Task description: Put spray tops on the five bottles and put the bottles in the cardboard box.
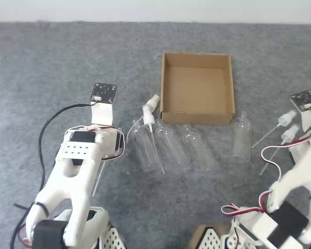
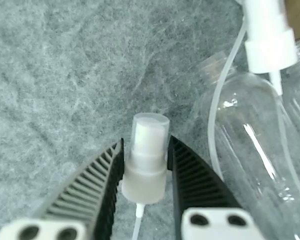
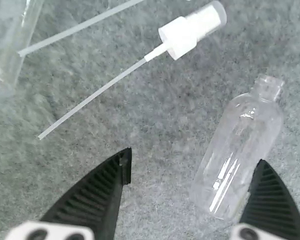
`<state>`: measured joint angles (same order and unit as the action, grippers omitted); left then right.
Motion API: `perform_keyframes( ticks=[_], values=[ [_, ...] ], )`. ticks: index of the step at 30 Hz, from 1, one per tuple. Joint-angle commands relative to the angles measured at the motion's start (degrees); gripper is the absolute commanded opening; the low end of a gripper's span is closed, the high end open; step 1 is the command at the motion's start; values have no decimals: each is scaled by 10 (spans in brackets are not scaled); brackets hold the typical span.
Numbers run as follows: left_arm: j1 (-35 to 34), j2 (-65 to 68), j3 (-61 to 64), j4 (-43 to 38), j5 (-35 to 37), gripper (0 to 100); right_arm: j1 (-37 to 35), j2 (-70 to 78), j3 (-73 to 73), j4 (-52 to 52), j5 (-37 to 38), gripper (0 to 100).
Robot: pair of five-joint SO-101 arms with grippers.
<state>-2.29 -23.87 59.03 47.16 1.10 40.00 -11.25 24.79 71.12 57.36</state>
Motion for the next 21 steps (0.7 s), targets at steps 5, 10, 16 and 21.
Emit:
perform_keyframes(
  ticks=[5,10,16,21],
  values=[
    [-1,-26,5,-9,4,128,9,-29,-37,-23,25,336],
    [-2,-26,6,-9,4,128,44,-30,-51,-87,25,334],
    [-2,-26,6,-9,4,128,72,12,-85,-114,24,334],
    [-2,-26,6,-9,4,128,73,104,-167,-93,-22,333]
  ],
)
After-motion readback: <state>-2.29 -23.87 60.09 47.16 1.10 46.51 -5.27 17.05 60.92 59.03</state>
